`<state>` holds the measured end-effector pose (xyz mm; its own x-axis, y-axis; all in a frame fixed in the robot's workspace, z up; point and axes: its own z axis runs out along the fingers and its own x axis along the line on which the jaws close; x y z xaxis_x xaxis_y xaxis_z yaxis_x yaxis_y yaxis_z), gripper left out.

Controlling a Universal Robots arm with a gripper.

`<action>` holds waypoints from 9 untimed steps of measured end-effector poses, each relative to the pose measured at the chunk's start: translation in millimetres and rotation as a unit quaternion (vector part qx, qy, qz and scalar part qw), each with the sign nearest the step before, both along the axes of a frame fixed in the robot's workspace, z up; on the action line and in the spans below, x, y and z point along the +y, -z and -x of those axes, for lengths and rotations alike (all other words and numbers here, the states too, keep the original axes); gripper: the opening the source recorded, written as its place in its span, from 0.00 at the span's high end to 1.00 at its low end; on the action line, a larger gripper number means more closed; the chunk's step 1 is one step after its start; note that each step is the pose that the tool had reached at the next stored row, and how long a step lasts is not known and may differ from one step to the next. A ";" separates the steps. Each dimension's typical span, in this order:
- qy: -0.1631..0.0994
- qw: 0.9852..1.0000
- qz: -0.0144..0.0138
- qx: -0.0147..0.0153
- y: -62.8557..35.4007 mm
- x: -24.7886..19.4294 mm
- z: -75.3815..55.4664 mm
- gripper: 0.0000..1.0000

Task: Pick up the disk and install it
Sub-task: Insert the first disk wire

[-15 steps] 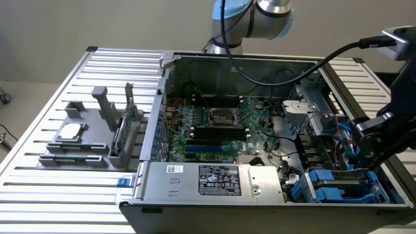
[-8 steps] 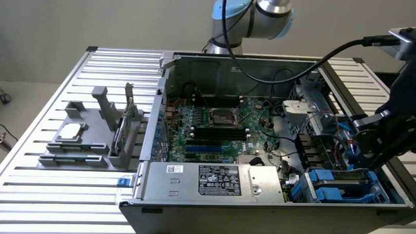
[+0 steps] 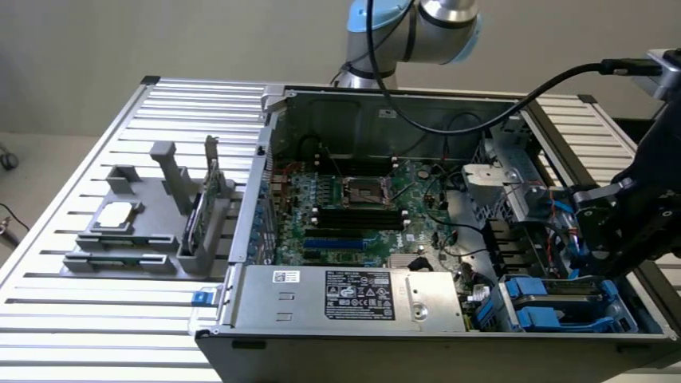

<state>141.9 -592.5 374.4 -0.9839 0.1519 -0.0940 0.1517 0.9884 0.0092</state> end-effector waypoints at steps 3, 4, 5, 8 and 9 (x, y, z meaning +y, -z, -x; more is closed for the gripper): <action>0.021 1.000 -0.001 0.000 1.2 0.1 0.0 0.75; 0.028 1.000 -0.002 0.000 1.8 0.0 0.0 0.75; 0.033 0.999 -0.003 0.000 2.2 0.0 -0.1 0.75; 0.048 0.999 -0.009 0.000 3.2 0.0 -0.6 0.75; 0.051 0.999 -0.011 0.000 3.4 0.0 -1.0 0.75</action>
<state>142.9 -592.5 371.0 -0.9632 0.2536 -0.0889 0.2518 0.9673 0.0309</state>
